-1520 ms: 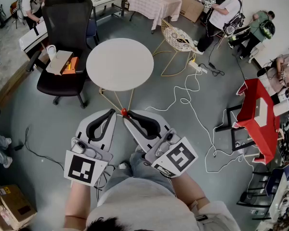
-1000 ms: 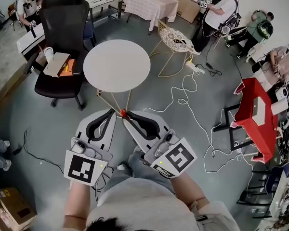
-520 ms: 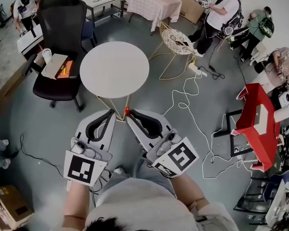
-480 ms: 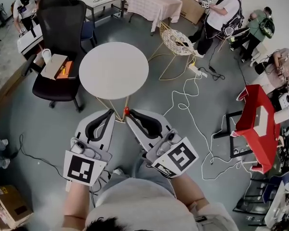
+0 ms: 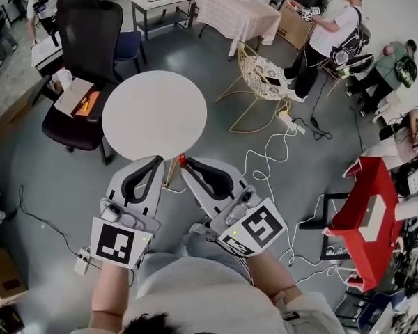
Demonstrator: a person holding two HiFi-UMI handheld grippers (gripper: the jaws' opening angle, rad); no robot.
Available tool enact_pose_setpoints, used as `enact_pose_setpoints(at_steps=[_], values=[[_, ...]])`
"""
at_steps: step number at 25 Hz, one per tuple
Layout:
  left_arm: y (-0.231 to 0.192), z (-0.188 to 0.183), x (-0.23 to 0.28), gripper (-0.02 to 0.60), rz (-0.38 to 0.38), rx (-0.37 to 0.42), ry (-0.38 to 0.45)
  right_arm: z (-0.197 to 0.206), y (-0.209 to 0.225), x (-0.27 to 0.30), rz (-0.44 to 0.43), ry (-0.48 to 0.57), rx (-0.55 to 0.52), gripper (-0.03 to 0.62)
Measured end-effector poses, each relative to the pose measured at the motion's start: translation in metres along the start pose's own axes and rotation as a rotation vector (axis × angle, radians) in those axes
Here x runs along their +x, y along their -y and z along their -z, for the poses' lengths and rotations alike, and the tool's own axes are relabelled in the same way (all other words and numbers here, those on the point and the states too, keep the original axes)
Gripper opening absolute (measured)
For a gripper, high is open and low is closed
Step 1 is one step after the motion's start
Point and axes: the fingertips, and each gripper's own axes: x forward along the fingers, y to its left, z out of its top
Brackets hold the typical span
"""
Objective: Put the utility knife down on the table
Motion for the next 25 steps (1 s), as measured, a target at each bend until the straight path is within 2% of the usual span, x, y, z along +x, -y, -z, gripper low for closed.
enact_pose_setpoints(at_steps=[7,13,19,25], values=[[0.009,0.004,0.056,0.009,-0.082,0.022,-0.014,0.003,0.061,-0.01,-0.071,-0.009,0.011,0.058],[0.003,0.016,0.072,0.009,-0.111,0.018,-0.052,0.017,0.083,-0.001,-0.096,-0.008,0.058,0.058],[-0.028,0.031,0.093,0.009,-0.128,-0.003,-0.078,0.024,0.104,0.028,-0.105,-0.02,0.07,0.058],[-0.071,0.031,0.124,0.009,-0.122,0.004,-0.064,0.023,0.131,0.073,-0.106,-0.035,0.061,0.058]])
